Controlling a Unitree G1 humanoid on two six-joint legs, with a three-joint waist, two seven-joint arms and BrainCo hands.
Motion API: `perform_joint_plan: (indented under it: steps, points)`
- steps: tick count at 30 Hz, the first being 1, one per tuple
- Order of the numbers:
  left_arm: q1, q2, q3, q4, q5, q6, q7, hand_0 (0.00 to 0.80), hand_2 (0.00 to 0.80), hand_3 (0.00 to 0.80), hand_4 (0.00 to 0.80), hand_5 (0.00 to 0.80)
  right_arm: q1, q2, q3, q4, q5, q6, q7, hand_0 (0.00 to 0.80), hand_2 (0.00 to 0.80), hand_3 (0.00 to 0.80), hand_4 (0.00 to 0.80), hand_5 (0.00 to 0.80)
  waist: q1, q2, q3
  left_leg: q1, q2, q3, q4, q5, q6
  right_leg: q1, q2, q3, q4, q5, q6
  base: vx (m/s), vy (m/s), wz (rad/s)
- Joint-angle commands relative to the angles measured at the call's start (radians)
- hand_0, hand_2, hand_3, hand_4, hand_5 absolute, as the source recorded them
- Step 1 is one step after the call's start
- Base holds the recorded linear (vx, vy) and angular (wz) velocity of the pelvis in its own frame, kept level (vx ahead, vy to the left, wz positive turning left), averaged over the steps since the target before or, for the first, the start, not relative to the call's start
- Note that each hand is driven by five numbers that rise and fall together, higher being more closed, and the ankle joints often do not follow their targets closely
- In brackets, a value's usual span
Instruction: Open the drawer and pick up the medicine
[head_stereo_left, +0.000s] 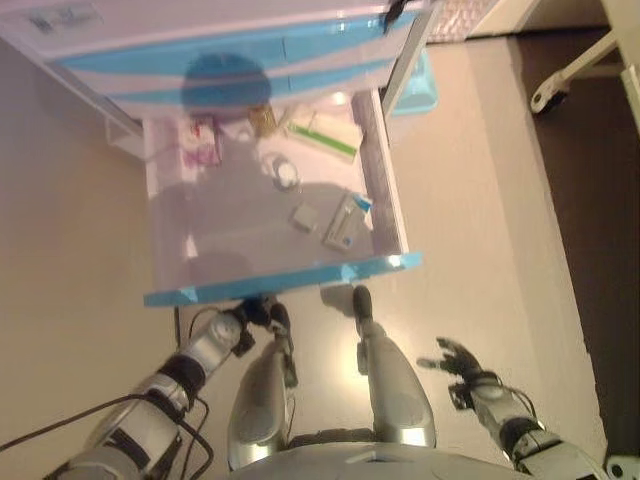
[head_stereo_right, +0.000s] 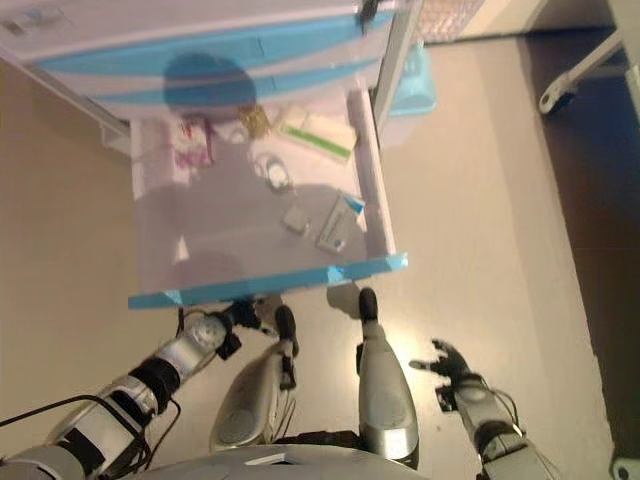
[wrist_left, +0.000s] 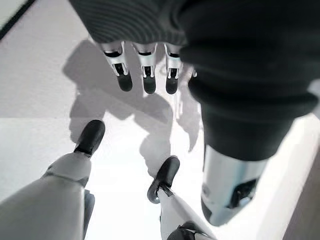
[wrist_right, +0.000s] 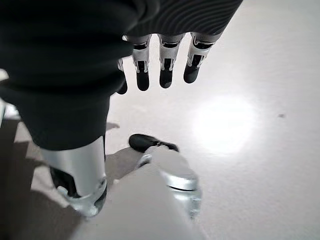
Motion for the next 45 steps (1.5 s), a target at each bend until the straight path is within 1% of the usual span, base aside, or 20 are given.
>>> perform_joint_plan:
  steps: [1,6,9,11,14,15,16,17,18,19,20,21,23,25,29,31,33,36,39,45]
  points:
    - [-0.074,0.094,0.054,-0.166,-0.067,0.039,-0.046,0.0,0.0,0.0,0.0,0.0,0.055,-0.067,0.044,-0.078,-0.004,0.005,0.009,0.0,0.0,0.0,0.0,0.0,-0.003,0.015,-0.009,-0.102,-0.073,-0.024,0.156,-0.108,0.076,-0.079,0.045,-0.05,0.182,-0.098,-0.037,-0.004,0.053,0.01]
    - [-0.288,0.24,0.074,-0.24,-0.133,0.15,-0.123,0.0,0.0,0.0,0.0,0.0,0.062,-0.103,0.056,-0.086,-0.006,-0.002,0.04,0.0,0.0,0.0,0.0,0.0,-0.03,0.021,-0.009,-0.187,-0.073,-0.01,0.213,-0.115,0.082,-0.178,0.051,-0.041,0.251,-0.114,-0.051,0.002,0.056,0.0]
    - [-0.398,0.28,0.077,-0.217,-0.165,0.196,-0.133,0.0,0.0,0.0,0.0,0.0,0.067,-0.117,0.061,-0.064,-0.01,-0.016,0.055,0.0,0.0,0.0,0.0,0.0,-0.044,0.021,-0.009,-0.221,-0.07,-0.005,0.246,-0.125,0.085,-0.213,0.054,-0.035,0.276,-0.121,-0.058,0.008,0.02,-0.02]
    - [-0.486,0.302,0.078,-0.167,-0.21,0.196,-0.13,0.0,0.0,0.0,0.0,0.0,0.068,-0.125,0.069,-0.053,-0.006,-0.026,0.058,0.0,0.0,0.0,0.0,0.0,-0.054,0.019,-0.009,-0.246,-0.065,-0.001,0.266,-0.131,0.085,-0.239,0.057,-0.03,0.294,-0.125,-0.062,0.0,0.0,0.0]
    - [-0.486,0.302,0.078,-0.167,-0.21,0.196,-0.13,0.0,0.0,0.0,0.0,0.0,0.068,-0.125,0.069,-0.053,-0.006,-0.026,0.058,0.0,0.0,0.0,0.0,0.0,-0.054,0.019,-0.009,-0.246,-0.065,-0.001,0.267,-0.131,0.085,-0.239,0.057,-0.03,0.294,-0.125,-0.062,0.001,0.004,-0.05]
    - [-0.581,0.314,0.081,-0.086,-0.252,0.194,-0.062,0.0,0.0,0.0,0.0,0.0,0.073,-0.135,0.071,-0.041,-0.009,-0.032,0.065,0.0,0.0,0.0,0.0,0.0,-0.069,0.016,-0.009,-0.264,-0.06,0.002,0.287,-0.138,0.086,-0.261,0.06,-0.022,0.314,-0.13,-0.065,0.015,0.027,-0.11]
    - [-0.67,0.32,0.083,0.028,-0.253,0.173,0.035,0.0,0.0,0.0,0.0,0.0,0.075,-0.137,0.08,-0.031,-0.005,-0.041,0.067,0.0,0.0,0.0,0.0,0.0,-0.083,0.012,-0.009,-0.273,-0.053,0.005,0.298,-0.142,0.085,-0.272,0.065,-0.014,0.326,-0.136,-0.068,0.026,0.03,-0.06]
    - [-0.722,0.33,0.087,0.103,-0.237,0.144,0.103,0.0,0.0,0.0,0.0,0.0,0.072,-0.137,0.09,-0.026,0.001,-0.047,0.067,0.0,0.0,0.0,0.0,0.0,-0.092,0.008,-0.009,-0.275,-0.051,0.008,0.3,-0.142,0.083,-0.276,0.069,-0.008,0.328,-0.138,-0.07,0.025,0.018,-0.06]
    - [-0.739,0.334,0.086,0.124,-0.234,0.139,0.13,0.0,0.0,0.0,0.0,0.0,0.071,-0.136,0.093,-0.026,0.005,-0.049,0.065,0.0,0.0,0.0,0.0,0.0,-0.094,0.006,-0.009,-0.275,-0.05,0.009,0.301,-0.142,0.083,-0.276,0.07,-0.006,0.328,-0.138,-0.071,0.024,0.0,-0.08]
    - [-0.766,0.341,0.098,0.153,-0.217,0.124,0.208,0.0,0.0,0.0,0.0,0.0,0.07,-0.134,0.101,-0.029,0.015,-0.052,0.063,0.0,0.0,0.0,0.0,0.0,-0.097,0.004,-0.009,-0.274,-0.05,0.008,0.3,-0.142,0.081,-0.275,0.072,-0.003,0.325,-0.139,-0.072,0.016,-0.005,-0.13]
    - [-0.78,0.347,0.101,0.171,-0.209,0.117,0.228,0.0,0.0,0.0,0.0,0.0,0.069,-0.134,0.104,-0.03,0.019,-0.052,0.062,0.0,0.0,0.0,0.0,0.0,-0.098,0.003,-0.009,-0.274,-0.05,0.008,0.3,-0.142,0.08,-0.275,0.073,-0.001,0.325,-0.14,-0.073,0.025,-0.014,-0.11]
    - [-0.828,0.365,0.126,0.223,-0.176,0.059,0.436,0.0,0.0,0.0,0.0,0.0,0.069,-0.127,0.123,-0.042,0.031,-0.057,0.055,0.0,0.0,0.0,0.0,0.0,-0.102,-0.004,-0.009,-0.272,-0.048,0.006,0.298,-0.142,0.077,-0.273,0.078,0.005,0.321,-0.143,-0.076,0.018,-0.012,-0.08]
    - [-0.851,0.37,0.146,0.243,-0.163,0.018,0.55,0.0,0.0,0.0,0.0,0.0,0.073,-0.118,0.141,-0.048,0.037,-0.067,0.048,0.0,0.0,0.0,0.0,0.0,-0.103,-0.009,-0.009,-0.27,-0.047,0.006,0.296,-0.144,0.076,-0.272,0.082,0.008,0.321,-0.148,-0.078,0.012,-0.015,-0.05]
    - [-0.844,0.364,0.158,0.231,-0.175,0.002,0.597,0.0,0.0,0.0,0.0,0.0,0.073,-0.108,0.154,-0.061,0.041,-0.063,0.038,0.0,0.0,0.0,0.0,0.0,-0.102,-0.012,-0.009,-0.268,-0.046,0.006,0.29,-0.144,0.073,-0.272,0.087,0.012,0.318,-0.148,-0.08,0.0,0.0,0.0]
    - [-0.778,0.326,0.189,0.152,-0.175,0.038,0.576,0.0,0.0,0.0,0.0,0.0,0.061,-0.097,0.155,-0.089,0.04,-0.036,0.041,0.0,0.0,0.0,0.0,0.0,-0.09,-0.011,-0.009,-0.263,-0.052,0.0,0.267,-0.138,0.071,-0.269,0.093,0.014,0.306,-0.147,-0.08,0.0,0.0,0.0]
    - [-0.778,0.326,0.19,0.151,-0.175,0.039,0.576,0.0,0.0,0.0,0.0,0.0,0.062,-0.097,0.155,-0.089,0.04,-0.035,0.041,0.0,0.0,0.0,0.0,0.0,-0.09,-0.011,-0.009,-0.263,-0.052,0.0,0.267,-0.138,0.071,-0.269,0.093,0.014,0.306,-0.147,-0.08,0.0,0.0,0.0]
    - [-0.734,0.302,0.191,0.126,-0.169,0.063,0.527,0.0,0.0,0.0,0.0,0.0,0.048,-0.095,0.154,-0.095,0.036,-0.029,0.043,0.0,0.0,0.0,0.0,0.0,-0.08,-0.01,-0.009,-0.258,-0.057,-0.004,0.246,-0.131,0.073,-0.267,0.098,0.014,0.295,-0.144,-0.08,-0.035,0.005,0.0]
    - [-0.716,0.298,0.19,0.13,-0.181,0.071,0.491,0.0,0.0,0.0,0.0,0.0,0.046,-0.093,0.15,-0.099,0.033,-0.031,0.043,0.0,0.0,0.0,0.0,0.0,-0.077,-0.01,-0.009,-0.249,-0.059,-0.005,0.236,-0.128,0.074,-0.257,0.1,0.014,0.287,-0.143,-0.079,0.0,0.0,0.0]
    - [-0.7,0.302,0.188,0.134,-0.216,0.068,0.457,0.0,0.0,0.0,0.0,0.0,0.044,-0.094,0.145,-0.104,0.029,-0.029,0.042,0.0,0.0,0.0,0.0,0.0,-0.074,-0.011,-0.009,-0.24,-0.059,-0.004,0.226,-0.123,0.072,-0.247,0.099,0.012,0.275,-0.138,-0.077,0.0,0.0,0.0]
    - [-0.705,0.329,0.202,0.173,-0.253,0.025,0.472,0.0,0.0,0.0,0.0,0.0,0.045,-0.089,0.142,-0.085,0.017,-0.036,0.037,0.0,0.0,0.0,0.0,0.0,-0.069,-0.018,-0.009,-0.209,-0.056,-0.002,0.206,-0.119,0.07,-0.213,0.095,0.008,0.248,-0.129,-0.072,0.0,0.0,0.0]
